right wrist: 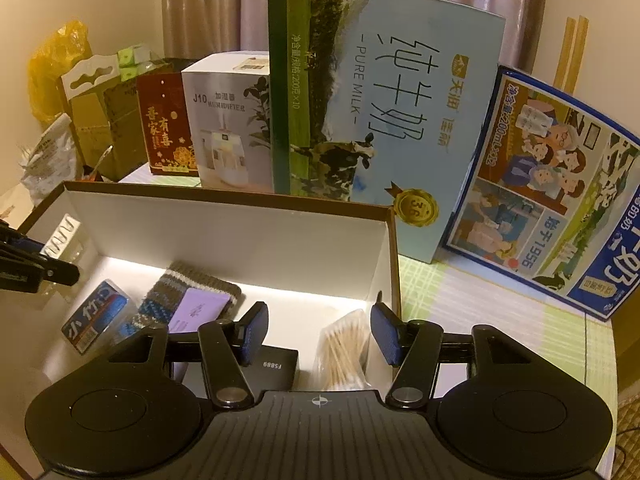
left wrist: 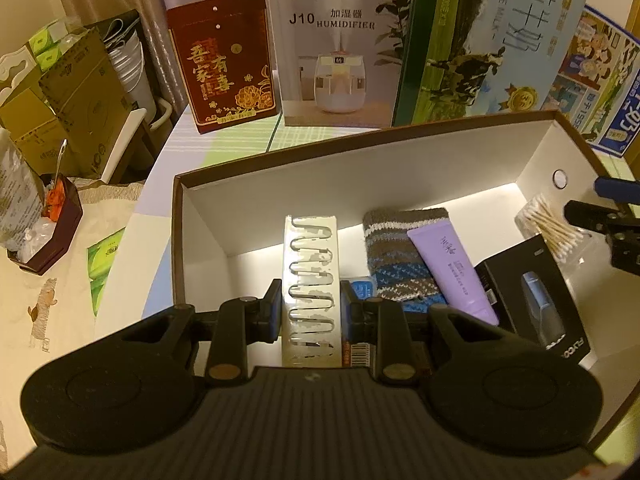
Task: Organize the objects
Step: 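Lower into the box and open the left tool while the right tool releases the swab pack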
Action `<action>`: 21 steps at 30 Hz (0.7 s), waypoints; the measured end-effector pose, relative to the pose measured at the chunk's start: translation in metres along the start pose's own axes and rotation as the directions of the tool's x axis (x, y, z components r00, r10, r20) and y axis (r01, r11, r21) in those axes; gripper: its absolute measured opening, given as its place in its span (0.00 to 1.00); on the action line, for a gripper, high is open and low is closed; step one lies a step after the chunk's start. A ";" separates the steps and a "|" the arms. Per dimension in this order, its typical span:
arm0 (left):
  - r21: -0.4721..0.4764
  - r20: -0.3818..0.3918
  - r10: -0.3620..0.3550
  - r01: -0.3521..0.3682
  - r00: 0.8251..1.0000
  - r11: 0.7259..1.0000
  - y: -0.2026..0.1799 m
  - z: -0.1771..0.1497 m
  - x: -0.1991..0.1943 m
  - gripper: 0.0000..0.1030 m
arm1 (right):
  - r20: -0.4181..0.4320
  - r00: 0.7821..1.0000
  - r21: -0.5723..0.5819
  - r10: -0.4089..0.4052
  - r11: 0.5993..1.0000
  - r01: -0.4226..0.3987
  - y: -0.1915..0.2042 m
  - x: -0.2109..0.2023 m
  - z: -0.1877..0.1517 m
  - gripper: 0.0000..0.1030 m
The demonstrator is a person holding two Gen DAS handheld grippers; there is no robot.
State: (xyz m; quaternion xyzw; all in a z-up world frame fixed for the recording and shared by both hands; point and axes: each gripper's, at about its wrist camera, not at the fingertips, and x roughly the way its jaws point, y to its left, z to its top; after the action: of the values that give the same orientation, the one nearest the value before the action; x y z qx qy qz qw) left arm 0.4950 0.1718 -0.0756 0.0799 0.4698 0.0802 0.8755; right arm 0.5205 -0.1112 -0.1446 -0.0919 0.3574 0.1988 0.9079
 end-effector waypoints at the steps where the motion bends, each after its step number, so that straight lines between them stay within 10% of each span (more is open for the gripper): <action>1: 0.002 -0.002 0.002 -0.002 1.000 1.000 0.000 0.000 0.001 0.23 | 0.000 1.000 0.001 0.002 1.000 -0.002 0.000 -0.001 -0.001 0.53; 14: 0.034 -0.015 0.047 -0.047 0.999 0.998 0.002 0.001 0.012 0.25 | -0.015 0.999 0.000 0.028 1.000 -0.028 0.004 -0.006 -0.007 0.55; 21: 0.025 -0.011 0.023 -0.023 1.000 0.999 -0.001 -0.004 0.002 0.38 | -0.021 0.999 0.015 0.037 0.999 -0.037 0.005 -0.012 -0.009 0.72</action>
State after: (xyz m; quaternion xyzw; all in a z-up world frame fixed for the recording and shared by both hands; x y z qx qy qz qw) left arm 0.4933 0.1719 -0.0795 0.0959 0.4748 0.0846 0.8707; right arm 0.5043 -0.1132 -0.1431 -0.0807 0.3699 0.2119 0.9010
